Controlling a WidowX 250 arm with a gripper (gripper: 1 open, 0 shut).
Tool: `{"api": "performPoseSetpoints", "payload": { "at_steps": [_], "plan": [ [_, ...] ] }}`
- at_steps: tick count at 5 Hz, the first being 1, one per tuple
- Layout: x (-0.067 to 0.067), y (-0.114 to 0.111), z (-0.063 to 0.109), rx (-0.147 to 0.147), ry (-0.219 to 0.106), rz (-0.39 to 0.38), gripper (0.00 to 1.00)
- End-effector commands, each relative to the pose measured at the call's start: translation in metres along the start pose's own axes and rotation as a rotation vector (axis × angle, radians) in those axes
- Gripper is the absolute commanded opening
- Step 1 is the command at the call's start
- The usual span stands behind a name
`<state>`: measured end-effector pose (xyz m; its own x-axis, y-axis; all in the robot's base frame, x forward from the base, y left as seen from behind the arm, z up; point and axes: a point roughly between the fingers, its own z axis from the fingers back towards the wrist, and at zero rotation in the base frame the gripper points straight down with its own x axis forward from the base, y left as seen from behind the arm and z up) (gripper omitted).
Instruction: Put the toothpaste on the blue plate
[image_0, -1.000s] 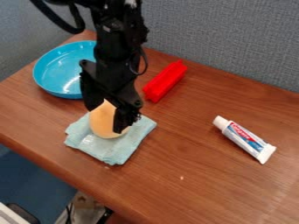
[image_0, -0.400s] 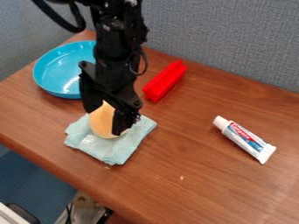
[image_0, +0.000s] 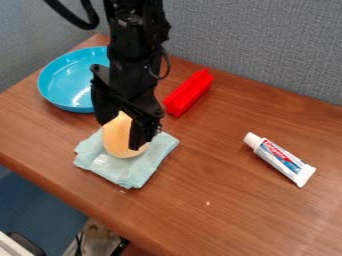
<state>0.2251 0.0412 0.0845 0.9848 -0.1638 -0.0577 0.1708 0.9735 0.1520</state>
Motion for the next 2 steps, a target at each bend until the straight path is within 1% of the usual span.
{"api": "performPoseSetpoints", "payload": {
  "at_steps": [1, 2],
  "plan": [
    [0.0065, 0.0069, 0.0157, 0.015, -0.061, 0.021, 1.0],
    [0.0067, 0.0069, 0.015, 0.014, -0.058, 0.02, 1.0]
  ]
}}
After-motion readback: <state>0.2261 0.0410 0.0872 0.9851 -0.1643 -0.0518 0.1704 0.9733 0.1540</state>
